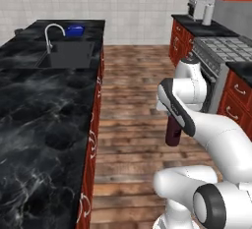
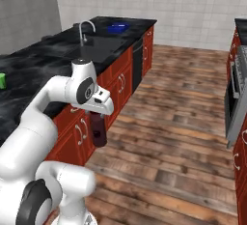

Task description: Place the drinks on the dining counter in a tight cluster.

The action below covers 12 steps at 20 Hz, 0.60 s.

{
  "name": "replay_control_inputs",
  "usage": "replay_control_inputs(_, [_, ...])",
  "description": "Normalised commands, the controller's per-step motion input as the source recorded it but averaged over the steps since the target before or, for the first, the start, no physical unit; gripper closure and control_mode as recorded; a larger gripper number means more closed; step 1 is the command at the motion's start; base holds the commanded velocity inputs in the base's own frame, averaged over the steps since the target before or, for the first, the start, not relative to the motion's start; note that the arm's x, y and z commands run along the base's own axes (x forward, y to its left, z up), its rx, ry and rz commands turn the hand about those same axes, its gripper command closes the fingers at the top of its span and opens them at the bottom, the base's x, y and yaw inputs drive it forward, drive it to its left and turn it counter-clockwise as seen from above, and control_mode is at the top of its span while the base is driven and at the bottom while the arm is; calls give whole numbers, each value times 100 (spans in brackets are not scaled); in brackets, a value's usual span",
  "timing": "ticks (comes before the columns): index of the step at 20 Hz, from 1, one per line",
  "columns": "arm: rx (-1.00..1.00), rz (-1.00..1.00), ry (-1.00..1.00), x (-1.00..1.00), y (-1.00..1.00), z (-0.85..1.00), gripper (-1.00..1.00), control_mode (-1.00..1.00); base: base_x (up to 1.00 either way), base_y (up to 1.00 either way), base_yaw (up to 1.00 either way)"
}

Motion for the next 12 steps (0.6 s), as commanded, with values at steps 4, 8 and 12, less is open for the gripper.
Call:
replay_control_inputs(4, [0, 0, 0, 0, 0, 0, 100, 100, 84, 4, 34])
replay_control_inputs(8, [0, 0, 0, 0, 0, 0, 100, 100, 57, 0, 67])
replay_control_inputs(12, [0, 0, 0, 0, 0, 0, 100, 100, 51, 0, 72])
